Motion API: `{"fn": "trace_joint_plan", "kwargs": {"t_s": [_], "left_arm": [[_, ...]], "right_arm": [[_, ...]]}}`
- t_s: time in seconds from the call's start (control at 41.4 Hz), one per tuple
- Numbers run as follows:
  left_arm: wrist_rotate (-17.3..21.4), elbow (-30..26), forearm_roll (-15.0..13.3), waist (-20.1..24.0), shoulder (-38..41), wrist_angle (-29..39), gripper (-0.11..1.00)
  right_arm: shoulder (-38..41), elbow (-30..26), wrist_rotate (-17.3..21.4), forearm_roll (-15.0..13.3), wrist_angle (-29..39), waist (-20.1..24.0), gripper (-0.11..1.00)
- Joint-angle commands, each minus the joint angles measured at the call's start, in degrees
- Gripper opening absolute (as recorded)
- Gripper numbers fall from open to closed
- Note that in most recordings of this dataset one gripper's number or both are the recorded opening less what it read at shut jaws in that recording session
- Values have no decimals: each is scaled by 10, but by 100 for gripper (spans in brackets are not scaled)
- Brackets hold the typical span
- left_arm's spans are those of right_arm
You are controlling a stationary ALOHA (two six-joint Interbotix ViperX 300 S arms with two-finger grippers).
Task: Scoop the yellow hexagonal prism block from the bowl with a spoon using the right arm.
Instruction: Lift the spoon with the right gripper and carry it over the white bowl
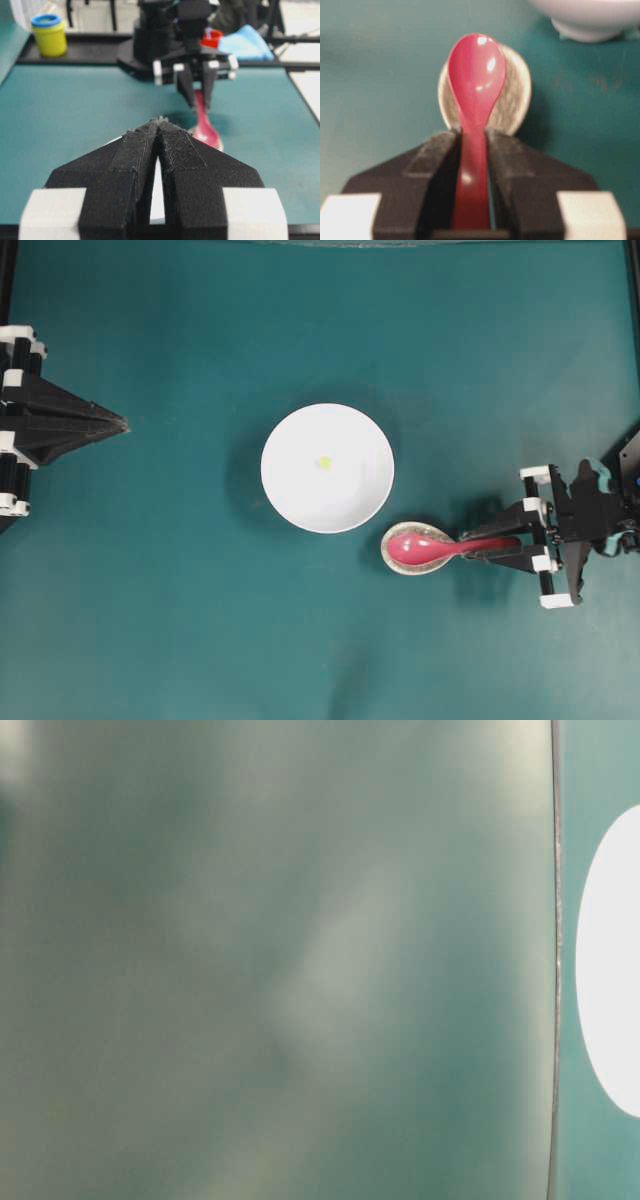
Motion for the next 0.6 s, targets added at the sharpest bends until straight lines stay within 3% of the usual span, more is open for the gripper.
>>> {"fn": "trace_joint_plan", "kwargs": {"t_s": [0.0, 0.266, 0.58], "left_arm": [[1, -15, 2, -1, 4, -3, 0], [1, -15, 1, -1, 4, 4, 0], [2, -15, 2, -1, 5, 6, 0]], "right_arm": [[-38, -1, -10, 1, 4, -4, 25], [-149, -13, -78, 1, 114, -54, 25], [-306, -94, -192, -2, 425, -180, 25]]}}
